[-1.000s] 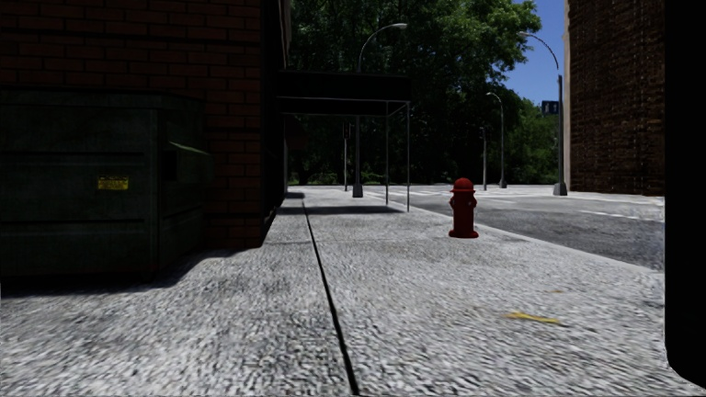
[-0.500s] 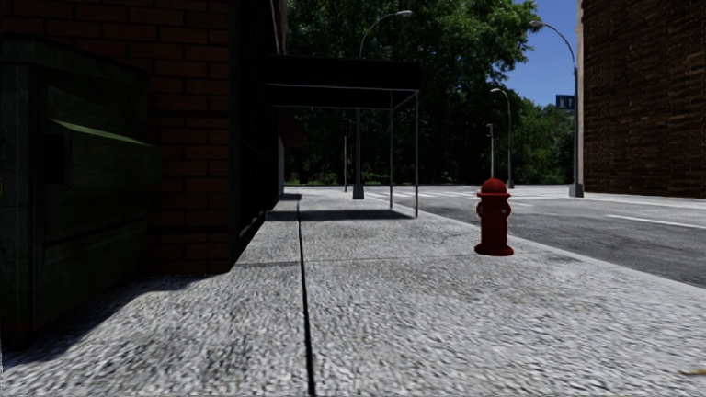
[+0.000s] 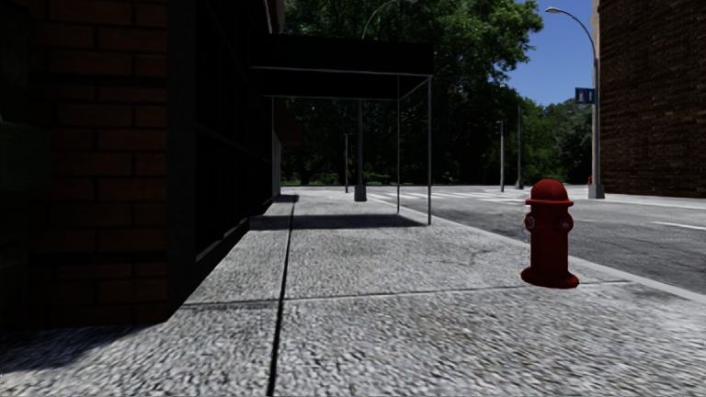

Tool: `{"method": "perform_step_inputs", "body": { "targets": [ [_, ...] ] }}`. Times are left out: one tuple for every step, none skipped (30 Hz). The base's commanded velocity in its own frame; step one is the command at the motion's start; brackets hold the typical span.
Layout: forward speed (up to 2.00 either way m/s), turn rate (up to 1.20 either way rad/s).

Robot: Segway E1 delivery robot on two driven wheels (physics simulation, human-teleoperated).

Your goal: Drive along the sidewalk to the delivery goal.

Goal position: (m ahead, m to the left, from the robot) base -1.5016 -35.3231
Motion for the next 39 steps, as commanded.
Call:
{"method": "perform_step_inputs", "body": {
  "targets": [
    [2.00, 0.26],
    [2.00, 0.26],
    [2.00, 0.26],
    [2.00, 0.26],
    [2.00, 0.27],
    [2.00, 0.28],
    [2.00, 0.29],
    [2.00, 0.29],
    [2.00, 0.29],
    [2.00, 0.30],
    [2.00, 0.30],
    [2.00, 0.30],
    [2.00, 0.30],
    [2.00, 0.30],
    [2.00, 0.30],
    [2.00, 0.30],
    [2.00, 0.30],
    [2.00, 0.30],
    [2.00, 0.30],
    [2.00, 0.21],
    [2.00, 0.21],
    [2.00, 0.12],
    [2.00, 0.00],
    [2.00, 0.00],
    [2.00, 0.00],
    [2.00, 0.00],
    [2.00, 0.00],
    [2.00, 0.00],
    [2.00, 0.00],
    [2.00, 0.00],
    [2.00, 0.00],
    [2.00, 0.00],
    [2.00, 0.00],
    [2.00, 0.00],
    [2.00, 0.00],
    [2.00, 0.00],
    [2.00, 0.00],
    [2.00, 0.00],
    [2.00, 0.00]
  ]
}}
